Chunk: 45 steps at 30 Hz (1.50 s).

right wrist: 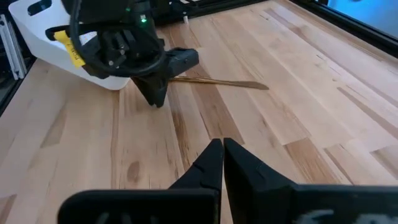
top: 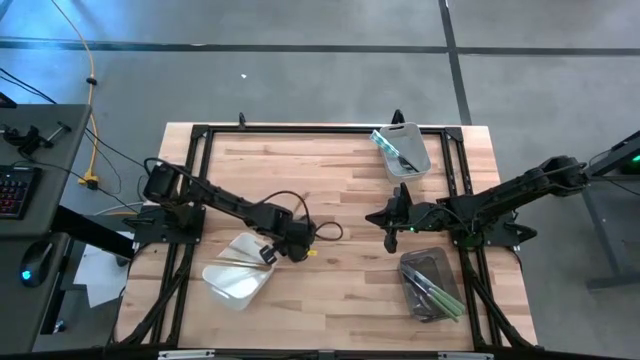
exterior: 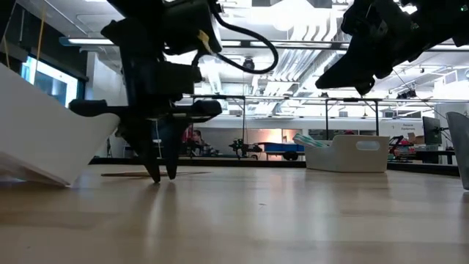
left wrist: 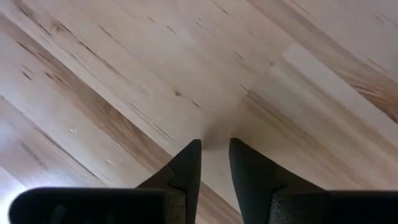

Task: Sort silverware by color (type)
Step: Put the gold table knife into the white bin

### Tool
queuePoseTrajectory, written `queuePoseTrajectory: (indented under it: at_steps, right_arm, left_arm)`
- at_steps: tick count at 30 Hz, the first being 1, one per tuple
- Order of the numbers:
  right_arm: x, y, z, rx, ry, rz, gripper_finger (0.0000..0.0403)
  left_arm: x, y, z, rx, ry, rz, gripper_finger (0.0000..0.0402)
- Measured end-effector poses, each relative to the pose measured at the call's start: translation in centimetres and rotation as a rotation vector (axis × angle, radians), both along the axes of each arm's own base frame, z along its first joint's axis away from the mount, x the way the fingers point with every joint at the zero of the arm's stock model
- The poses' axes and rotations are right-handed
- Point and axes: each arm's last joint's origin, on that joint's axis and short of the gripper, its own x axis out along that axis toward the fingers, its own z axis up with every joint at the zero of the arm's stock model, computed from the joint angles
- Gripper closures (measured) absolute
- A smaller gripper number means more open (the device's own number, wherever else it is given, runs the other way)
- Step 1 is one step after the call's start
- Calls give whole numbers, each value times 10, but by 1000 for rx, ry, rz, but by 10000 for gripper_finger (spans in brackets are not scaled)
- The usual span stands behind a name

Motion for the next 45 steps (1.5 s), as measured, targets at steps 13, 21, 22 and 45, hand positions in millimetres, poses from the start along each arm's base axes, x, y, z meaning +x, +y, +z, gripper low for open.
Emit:
queuePoseTrajectory:
  at_steps: [13, 21, 22, 45]
  right_arm:
    - [0, 0, 0, -1, 0, 1, 403]
    - [0, 0, 0, -17, 3, 9, 403]
    - [0, 0, 0, -20, 2, 10, 403]
    - [50, -35, -2, -132, 39, 94, 386]
  left_arm:
    - [2, -17, 10, 68, -35, 55, 326]
    - [5, -24, 26, 105, -88, 123, 326]
    - [5, -24, 29, 99, -100, 138, 326]
    - [-87, -1, 65, -463, -402, 934, 400]
